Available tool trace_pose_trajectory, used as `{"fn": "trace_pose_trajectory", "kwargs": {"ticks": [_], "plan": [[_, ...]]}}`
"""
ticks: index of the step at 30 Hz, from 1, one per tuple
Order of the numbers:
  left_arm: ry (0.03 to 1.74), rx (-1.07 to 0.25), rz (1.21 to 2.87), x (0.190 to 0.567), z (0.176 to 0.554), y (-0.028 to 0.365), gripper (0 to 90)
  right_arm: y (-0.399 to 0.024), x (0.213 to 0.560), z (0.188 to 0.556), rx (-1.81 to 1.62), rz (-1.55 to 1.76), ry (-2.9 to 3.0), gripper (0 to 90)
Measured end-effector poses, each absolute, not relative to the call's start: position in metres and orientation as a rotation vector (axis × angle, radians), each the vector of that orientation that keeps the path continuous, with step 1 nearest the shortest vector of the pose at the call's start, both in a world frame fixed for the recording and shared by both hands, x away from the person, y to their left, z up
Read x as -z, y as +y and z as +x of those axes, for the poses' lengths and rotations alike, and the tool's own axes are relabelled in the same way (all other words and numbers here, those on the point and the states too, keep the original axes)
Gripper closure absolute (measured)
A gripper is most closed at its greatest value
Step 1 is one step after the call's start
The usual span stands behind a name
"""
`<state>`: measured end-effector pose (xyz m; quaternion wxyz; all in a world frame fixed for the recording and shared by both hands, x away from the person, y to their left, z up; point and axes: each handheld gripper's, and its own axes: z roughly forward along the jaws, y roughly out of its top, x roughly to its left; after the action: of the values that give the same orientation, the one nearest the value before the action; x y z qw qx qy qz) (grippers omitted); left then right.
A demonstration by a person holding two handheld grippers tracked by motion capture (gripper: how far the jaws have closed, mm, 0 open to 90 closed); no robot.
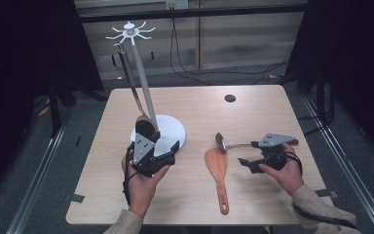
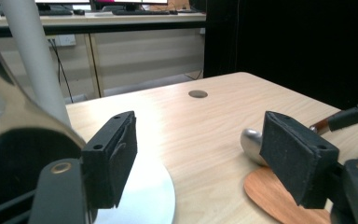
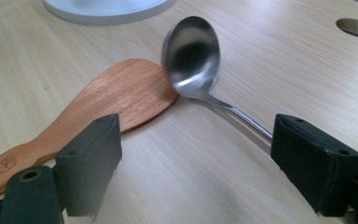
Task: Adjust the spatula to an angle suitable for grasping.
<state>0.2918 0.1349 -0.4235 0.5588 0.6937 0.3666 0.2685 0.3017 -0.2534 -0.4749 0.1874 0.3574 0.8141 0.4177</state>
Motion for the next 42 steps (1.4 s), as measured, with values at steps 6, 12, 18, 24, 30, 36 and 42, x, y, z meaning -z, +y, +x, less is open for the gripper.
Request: {"fn": "trace_pose_trajectory", "kwargs": {"ticks": [6,12,18,24,30,36,42], "plan": [[0.884,-0.624,1.656,0.433,0.290,0.136,24.2,-0.261,0.477,0.311,-1.099,1.045,2.239,38.8],[0.885,-0.638,1.673,0.435,0.289,0.139,23.7,-0.271,0.481,0.315,-1.065,1.137,2.217,58.7],[0.899,-0.626,1.670,0.438,0.290,0.140,23.1,-0.278,0.490,0.321,-0.966,1.186,2.194,87.4],[0.901,-0.613,1.684,0.442,0.291,0.137,22.9,-0.282,0.498,0.327,-0.881,1.240,2.205,90.0],[0.900,-0.604,1.684,0.443,0.291,0.138,22.9,-0.284,0.503,0.335,-0.840,1.257,2.185,90.0],[0.911,-0.608,1.687,0.444,0.291,0.138,22.9,-0.287,0.506,0.348,-0.831,1.284,2.163,90.0],[0.912,-0.608,1.685,0.443,0.292,0.140,23.0,-0.283,0.508,0.364,-0.832,1.269,2.159,90.0]]}}
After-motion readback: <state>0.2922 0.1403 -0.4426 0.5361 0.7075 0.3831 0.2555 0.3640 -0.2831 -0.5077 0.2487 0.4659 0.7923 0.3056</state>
